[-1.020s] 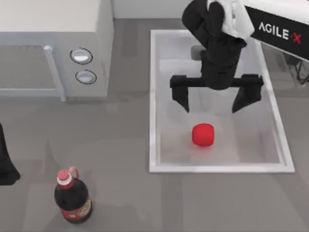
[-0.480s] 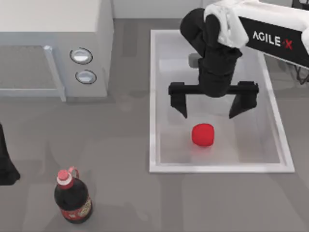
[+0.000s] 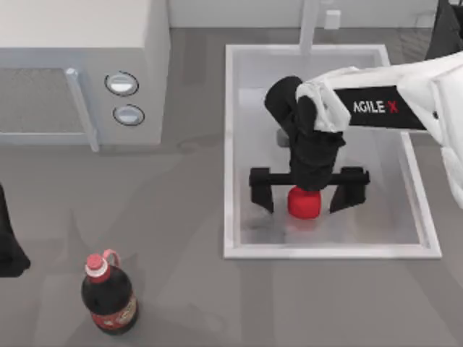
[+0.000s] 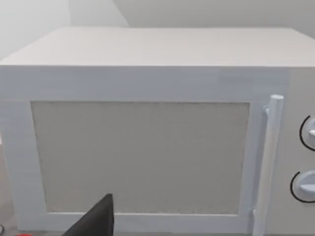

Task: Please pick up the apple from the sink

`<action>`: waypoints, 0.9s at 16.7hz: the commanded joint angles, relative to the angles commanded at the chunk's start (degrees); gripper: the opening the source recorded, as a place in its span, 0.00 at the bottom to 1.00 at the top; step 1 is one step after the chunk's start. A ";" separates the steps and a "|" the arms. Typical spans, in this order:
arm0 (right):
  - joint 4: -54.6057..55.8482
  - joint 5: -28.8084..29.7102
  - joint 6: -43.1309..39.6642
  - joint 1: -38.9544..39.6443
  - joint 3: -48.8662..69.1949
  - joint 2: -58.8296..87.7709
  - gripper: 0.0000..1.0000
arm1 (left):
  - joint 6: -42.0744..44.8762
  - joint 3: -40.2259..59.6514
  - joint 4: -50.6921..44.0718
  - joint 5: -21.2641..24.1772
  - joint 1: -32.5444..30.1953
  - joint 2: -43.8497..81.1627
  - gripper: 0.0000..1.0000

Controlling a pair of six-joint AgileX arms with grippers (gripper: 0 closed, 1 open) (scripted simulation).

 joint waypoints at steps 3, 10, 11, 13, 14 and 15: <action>0.72 0.01 0.02 0.03 -0.41 0.57 1.00 | 0.00 0.00 0.00 0.00 0.00 0.00 1.00; 0.72 0.01 0.02 0.03 -0.41 0.57 0.62 | 0.00 0.00 0.00 0.00 0.00 0.00 1.00; 0.72 0.01 0.02 0.03 -0.41 0.57 0.55 | 0.00 0.00 0.00 0.00 0.00 0.00 1.00; 0.72 0.01 0.02 0.03 -0.41 0.57 0.40 | 0.00 0.00 0.00 0.00 0.00 0.00 1.00; 0.72 0.01 0.02 0.03 -0.41 0.57 0.32 | 0.00 0.00 0.00 0.00 0.00 0.00 1.00; 0.72 0.01 0.02 0.03 -0.41 0.57 0.25 | 0.00 0.00 0.00 0.00 0.00 0.00 1.00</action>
